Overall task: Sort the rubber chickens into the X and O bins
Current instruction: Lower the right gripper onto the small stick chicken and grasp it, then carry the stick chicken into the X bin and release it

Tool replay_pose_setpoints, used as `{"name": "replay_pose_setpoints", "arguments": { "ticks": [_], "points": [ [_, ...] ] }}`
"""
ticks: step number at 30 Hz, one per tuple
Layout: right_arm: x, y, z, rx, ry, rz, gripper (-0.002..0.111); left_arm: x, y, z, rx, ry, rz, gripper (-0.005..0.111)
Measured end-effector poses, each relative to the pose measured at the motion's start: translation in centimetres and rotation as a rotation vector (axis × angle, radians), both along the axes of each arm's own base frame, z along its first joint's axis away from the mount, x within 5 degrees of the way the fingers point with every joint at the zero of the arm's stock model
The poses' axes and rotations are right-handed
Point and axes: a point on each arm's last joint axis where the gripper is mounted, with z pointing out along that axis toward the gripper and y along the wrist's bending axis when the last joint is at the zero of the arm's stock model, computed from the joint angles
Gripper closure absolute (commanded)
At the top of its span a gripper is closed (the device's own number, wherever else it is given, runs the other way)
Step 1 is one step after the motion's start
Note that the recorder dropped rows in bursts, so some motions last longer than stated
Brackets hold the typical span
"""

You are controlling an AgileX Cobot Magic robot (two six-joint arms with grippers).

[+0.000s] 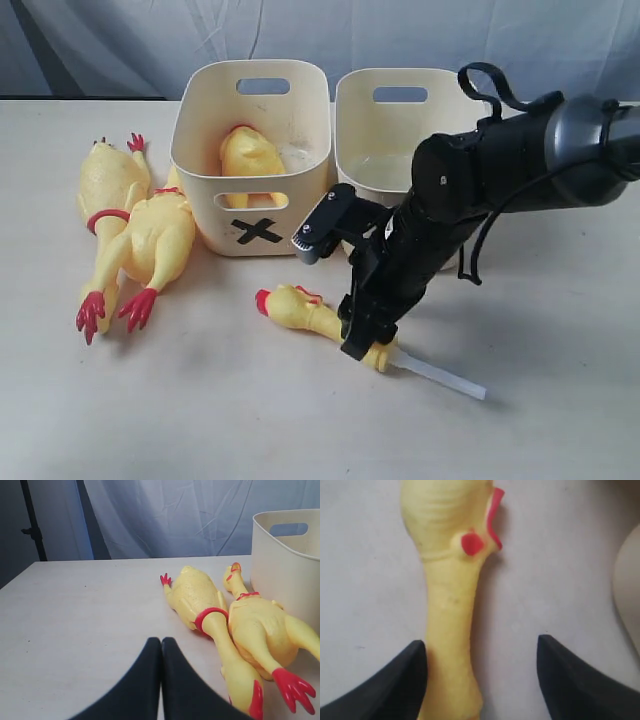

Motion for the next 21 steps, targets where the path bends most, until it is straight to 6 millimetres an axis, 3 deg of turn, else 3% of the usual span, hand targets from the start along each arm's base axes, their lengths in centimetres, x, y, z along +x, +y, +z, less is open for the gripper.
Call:
{"name": "replay_pose_setpoints", "arguments": {
  "ticks": [3, 4, 7, 13, 16, 21],
  "points": [
    [-0.4, 0.4, -1.8, -0.006, 0.101, -0.039, 0.052, 0.0, 0.0, 0.0, 0.000, 0.000, 0.000, 0.107],
    [-0.6, 0.4, -2.4, -0.023, 0.131, -0.035, 0.061, 0.0, 0.0, 0.0, 0.000, 0.000, 0.000, 0.107],
    [-0.8, 0.3, -3.2, -0.058, 0.203, -0.018, 0.108, 0.0, 0.0, 0.0, -0.002, 0.000, 0.000, 0.107],
    [-4.1, 1.1, -1.9, -0.090, 0.575, 0.089, 0.109, 0.0, 0.0, 0.0, -0.002, 0.000, 0.000, 0.107],
    [-4.4, 3.8, 2.4, 0.104, 0.602, 0.193, 0.109, 0.0, 0.0, 0.0, -0.002, 0.000, 0.000, 0.107],
    [-2.6, 7.7, 13.9, 0.546, 0.294, 0.360, 0.109, 0.0, 0.0, 0.0, -0.002, 0.000, 0.000, 0.107]
  ]
}}
